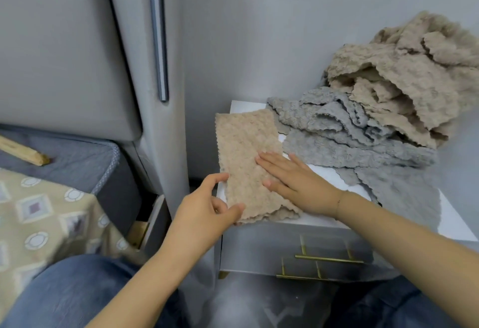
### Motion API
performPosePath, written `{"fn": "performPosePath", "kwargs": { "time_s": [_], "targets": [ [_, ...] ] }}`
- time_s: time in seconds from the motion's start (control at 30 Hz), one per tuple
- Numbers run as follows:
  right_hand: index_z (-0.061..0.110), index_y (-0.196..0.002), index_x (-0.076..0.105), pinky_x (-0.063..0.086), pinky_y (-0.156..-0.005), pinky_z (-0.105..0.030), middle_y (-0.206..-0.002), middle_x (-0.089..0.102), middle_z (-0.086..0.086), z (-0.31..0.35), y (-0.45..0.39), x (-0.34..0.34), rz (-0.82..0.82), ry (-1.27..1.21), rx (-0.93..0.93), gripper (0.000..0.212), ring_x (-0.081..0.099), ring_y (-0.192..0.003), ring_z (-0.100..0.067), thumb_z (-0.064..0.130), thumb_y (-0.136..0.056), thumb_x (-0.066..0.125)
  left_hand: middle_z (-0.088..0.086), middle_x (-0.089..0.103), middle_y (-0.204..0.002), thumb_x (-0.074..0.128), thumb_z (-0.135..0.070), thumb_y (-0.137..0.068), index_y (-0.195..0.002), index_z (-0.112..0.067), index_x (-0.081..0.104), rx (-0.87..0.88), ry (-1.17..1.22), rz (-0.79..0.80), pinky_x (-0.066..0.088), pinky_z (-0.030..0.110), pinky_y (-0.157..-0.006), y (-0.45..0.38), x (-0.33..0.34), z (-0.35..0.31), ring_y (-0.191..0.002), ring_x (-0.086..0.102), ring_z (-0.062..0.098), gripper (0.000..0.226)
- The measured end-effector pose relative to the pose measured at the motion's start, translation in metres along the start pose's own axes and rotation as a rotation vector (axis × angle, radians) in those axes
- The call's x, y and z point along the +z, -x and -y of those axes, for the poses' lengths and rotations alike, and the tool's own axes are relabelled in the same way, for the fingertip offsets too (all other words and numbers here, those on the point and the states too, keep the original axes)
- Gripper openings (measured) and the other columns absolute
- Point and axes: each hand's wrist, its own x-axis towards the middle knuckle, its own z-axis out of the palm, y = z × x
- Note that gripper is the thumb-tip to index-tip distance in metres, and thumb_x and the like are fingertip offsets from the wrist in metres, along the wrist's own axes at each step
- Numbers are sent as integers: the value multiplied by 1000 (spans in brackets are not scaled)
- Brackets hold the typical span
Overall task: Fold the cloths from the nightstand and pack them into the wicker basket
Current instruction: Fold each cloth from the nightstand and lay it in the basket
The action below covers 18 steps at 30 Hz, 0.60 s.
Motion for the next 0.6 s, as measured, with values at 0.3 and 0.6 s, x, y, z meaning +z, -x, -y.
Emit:
{"fn": "performPosePath", "kwargs": {
  "time_s": [0.3,0.6],
  "targets": [
    [22,-153,28,2,-120,-20,-160,20,12,14,36,5,-234,-95,-148,60,9,-146,5,53,-101,24,-17,52,-99,61,-45,-87,-137,-29,47,376,-505,-185,48,22,-76,2,-10,16,-88,51,1,55],
    [10,-143,46,29,-116,-31,-153,40,-3,-1,52,41,-410,117,-329,59,38,-140,-18,42,-94,52,-9,46,-147,56,-44,-93,-138,-24,53,765,-643,49,35,33,-108,-4,7,45,-135,42,9,49]
  ]
}}
